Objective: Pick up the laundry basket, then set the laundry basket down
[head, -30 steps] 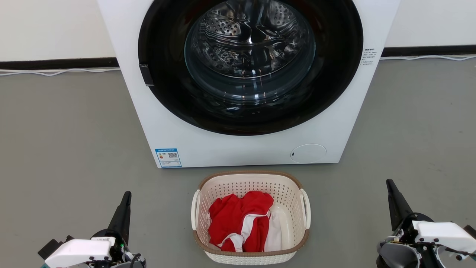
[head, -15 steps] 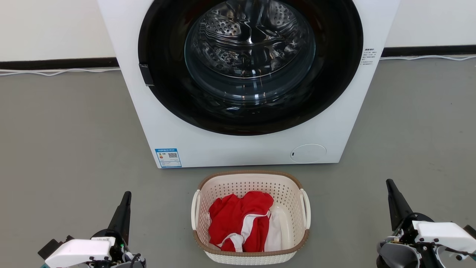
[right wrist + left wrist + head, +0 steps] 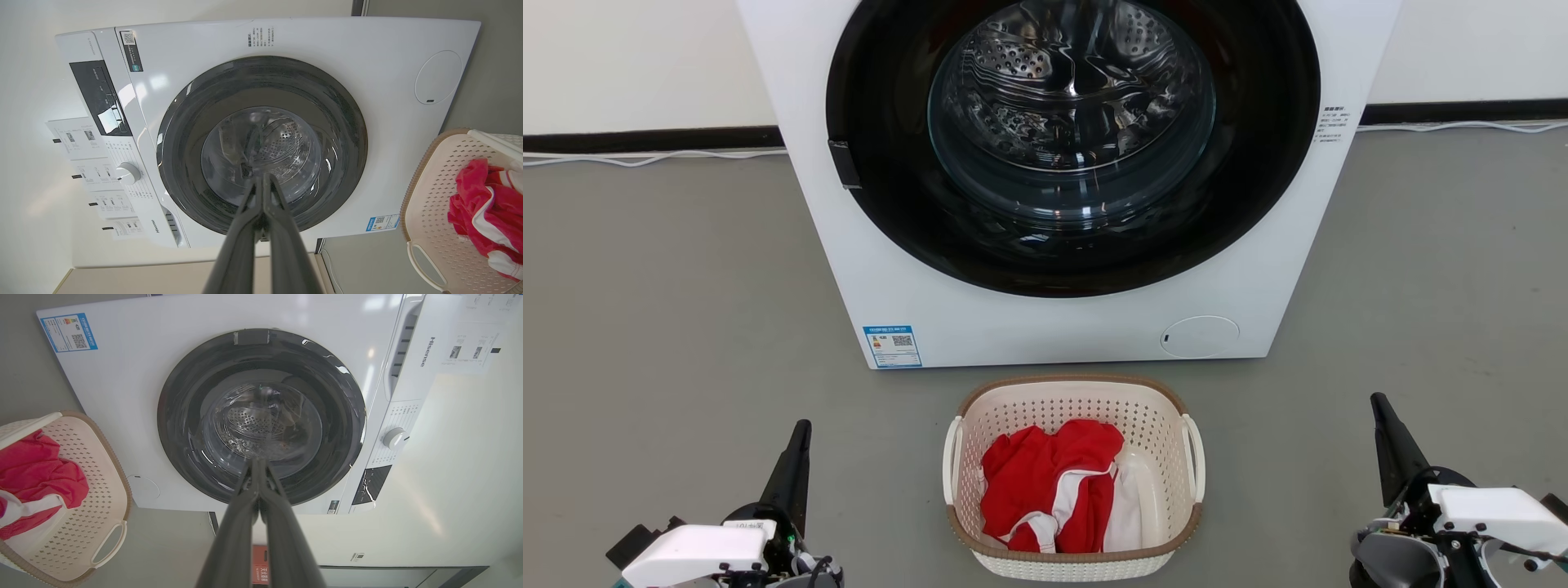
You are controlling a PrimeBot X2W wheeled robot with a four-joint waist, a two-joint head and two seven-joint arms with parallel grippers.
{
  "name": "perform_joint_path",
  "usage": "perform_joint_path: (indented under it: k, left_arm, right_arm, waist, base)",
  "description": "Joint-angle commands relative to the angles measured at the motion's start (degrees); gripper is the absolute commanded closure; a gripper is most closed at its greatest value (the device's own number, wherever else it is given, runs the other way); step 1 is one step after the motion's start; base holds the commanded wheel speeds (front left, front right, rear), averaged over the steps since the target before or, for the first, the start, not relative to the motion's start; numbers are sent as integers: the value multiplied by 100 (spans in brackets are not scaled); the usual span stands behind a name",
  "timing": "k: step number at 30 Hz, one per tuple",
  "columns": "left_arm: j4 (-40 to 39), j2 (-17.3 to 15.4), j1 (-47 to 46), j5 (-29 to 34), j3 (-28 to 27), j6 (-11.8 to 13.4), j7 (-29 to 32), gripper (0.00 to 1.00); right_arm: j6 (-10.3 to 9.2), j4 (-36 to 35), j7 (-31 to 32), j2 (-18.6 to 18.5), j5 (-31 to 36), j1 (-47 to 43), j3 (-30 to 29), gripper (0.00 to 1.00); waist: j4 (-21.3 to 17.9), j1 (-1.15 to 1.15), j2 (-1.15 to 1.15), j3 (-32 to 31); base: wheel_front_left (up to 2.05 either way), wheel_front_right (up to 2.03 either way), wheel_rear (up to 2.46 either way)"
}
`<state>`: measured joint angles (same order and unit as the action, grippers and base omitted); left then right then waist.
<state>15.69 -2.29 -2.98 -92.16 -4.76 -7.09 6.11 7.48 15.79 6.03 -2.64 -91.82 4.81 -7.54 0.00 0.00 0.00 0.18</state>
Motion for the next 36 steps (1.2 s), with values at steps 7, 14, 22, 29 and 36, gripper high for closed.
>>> perform_joint_path:
  k: [7, 14, 22, 29, 36]
  left_arm:
    - [73, 14, 31, 1, 3, 2, -13, 0]
    - [62, 10, 51, 34, 73, 0, -131, 0]
    - [87, 5, 63, 303, 129, 10, -283, 0]
    - [99, 1, 61, 700, 164, 35, -400, 0]
    - [90, -3, 62, 1247, 198, 58, -518, 0]
  right_arm:
    - [0, 68, -4, 5, 3, -18, 10, 0]
    - [0, -7, -123, 4, 66, -58, 75, 0]
    - [0, -72, -274, -1, 551, -94, 144, 0]
    - [0, -131, -391, -2, 1171, -103, 196, 0]
    - [0, -184, -509, -8, 1852, -113, 254, 0]
  waist:
    - [0, 0, 0, 0]
    - [-3, 12, 0, -14]
    - [-6, 0, 0, 0]
    - [-12, 0, 0, 5]
    - [-19, 0, 0, 9]
  base:
    - [0, 0, 0]
    - [0, 0, 0]
    - [0, 0, 0]
    - [0, 0, 0]
    - [0, 0, 0]
